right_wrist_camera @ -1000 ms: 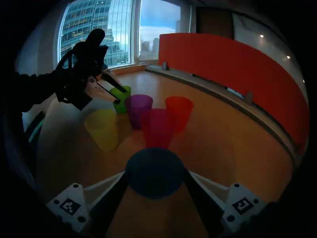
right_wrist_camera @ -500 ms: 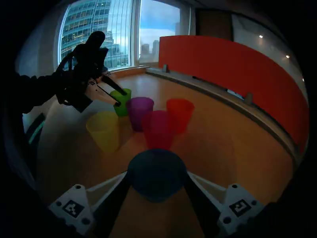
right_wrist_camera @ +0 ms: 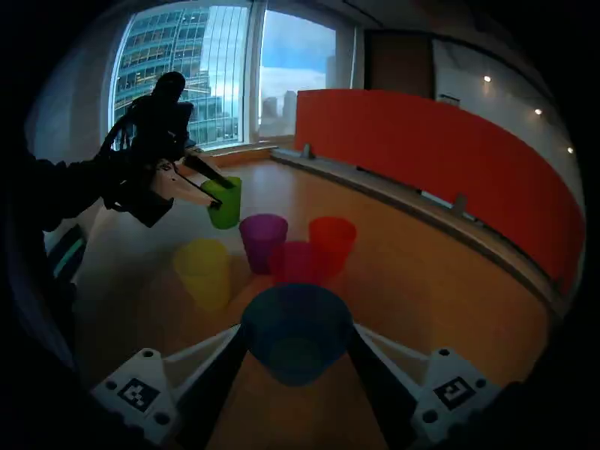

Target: Pour water

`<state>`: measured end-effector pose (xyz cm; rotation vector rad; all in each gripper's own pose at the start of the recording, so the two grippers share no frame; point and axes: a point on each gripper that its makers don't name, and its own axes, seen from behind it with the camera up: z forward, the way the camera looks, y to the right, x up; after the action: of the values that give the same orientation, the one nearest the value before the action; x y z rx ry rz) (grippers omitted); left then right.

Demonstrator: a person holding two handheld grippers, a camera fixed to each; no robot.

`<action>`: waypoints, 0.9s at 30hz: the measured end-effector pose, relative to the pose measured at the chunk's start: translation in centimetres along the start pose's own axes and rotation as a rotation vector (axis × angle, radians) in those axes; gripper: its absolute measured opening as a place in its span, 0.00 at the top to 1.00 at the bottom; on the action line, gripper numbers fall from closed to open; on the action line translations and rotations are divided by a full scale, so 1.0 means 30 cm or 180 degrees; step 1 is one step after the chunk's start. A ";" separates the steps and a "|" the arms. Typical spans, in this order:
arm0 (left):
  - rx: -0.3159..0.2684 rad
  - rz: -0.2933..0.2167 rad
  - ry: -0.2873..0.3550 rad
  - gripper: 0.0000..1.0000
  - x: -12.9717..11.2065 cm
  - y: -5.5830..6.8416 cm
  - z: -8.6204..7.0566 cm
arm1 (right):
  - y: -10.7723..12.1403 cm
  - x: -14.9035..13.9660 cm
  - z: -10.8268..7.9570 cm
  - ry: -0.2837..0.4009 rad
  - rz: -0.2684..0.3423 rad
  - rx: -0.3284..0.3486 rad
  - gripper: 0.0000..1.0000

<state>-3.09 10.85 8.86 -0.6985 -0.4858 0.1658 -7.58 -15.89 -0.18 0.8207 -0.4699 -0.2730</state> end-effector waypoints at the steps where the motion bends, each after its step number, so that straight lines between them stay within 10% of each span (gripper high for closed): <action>1: 0.0006 0.0009 0.0039 0.12 0.015 0.006 -0.011 | 0.001 0.012 -0.007 0.0025 -0.0007 -0.0014 0.09; 27: 0.0053 0.0108 0.0893 0.12 0.299 0.131 -0.220 | -0.008 0.267 -0.158 0.0743 -0.0045 -0.0233 0.09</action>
<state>8.00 12.76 5.28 -0.7012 -0.2039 0.1014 1.70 -16.32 -0.79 0.7735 -0.2341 -0.2033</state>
